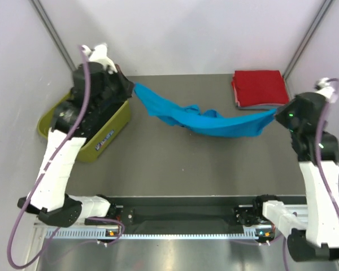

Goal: Fold and stack the t-shirts
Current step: Flatten the tshirt out

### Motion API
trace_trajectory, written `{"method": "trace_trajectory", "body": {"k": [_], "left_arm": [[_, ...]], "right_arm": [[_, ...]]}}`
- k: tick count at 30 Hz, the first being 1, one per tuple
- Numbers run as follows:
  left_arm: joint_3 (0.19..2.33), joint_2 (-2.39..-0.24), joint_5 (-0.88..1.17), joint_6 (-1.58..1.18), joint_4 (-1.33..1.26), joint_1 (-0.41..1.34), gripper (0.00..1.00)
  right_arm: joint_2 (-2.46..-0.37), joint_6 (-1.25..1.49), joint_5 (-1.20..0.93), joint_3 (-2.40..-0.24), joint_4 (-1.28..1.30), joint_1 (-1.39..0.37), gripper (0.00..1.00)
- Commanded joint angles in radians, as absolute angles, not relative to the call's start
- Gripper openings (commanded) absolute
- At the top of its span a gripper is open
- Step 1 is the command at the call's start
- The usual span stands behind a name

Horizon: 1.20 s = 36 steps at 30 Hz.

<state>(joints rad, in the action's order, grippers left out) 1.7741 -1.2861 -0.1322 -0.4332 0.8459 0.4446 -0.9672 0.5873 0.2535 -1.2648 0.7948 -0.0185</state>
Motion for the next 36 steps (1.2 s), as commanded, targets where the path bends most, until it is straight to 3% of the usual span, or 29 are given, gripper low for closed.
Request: {"method": "trace_trajectory", "body": {"k": [1, 7, 12, 20, 27, 36], "left_arm": [[1.971, -1.258, -0.095, -0.507, 0.851, 0.442, 0.0], [2.054, -1.145, 0.057, -0.661, 0.795, 0.442, 0.0], [2.065, -1.1, 0.115, -0.71, 0.821, 0.442, 0.0], [2.072, -1.167, 0.009, -0.626, 0.83, 0.443, 0.0], [2.098, -1.4, -0.19, -0.506, 0.738, 0.44, 0.0], [2.321, -1.679, -0.273, -0.474, 0.571, 0.347, 0.0]], "right_arm": [[-0.859, 0.574, 0.273, -1.478, 0.906, -0.014, 0.0], [-0.808, 0.537, 0.267, -1.881, 1.077, -0.012, 0.0], [-0.778, 0.511, 0.31, -2.078, 1.152, -0.012, 0.0], [-0.781, 0.474, 0.259, -1.832, 0.949, -0.014, 0.0], [-0.917, 0.462, 0.239, -1.619, 0.658, -0.012, 0.0], [-1.23, 0.442, 0.241, -1.776, 0.514, -0.011, 0.0]]}}
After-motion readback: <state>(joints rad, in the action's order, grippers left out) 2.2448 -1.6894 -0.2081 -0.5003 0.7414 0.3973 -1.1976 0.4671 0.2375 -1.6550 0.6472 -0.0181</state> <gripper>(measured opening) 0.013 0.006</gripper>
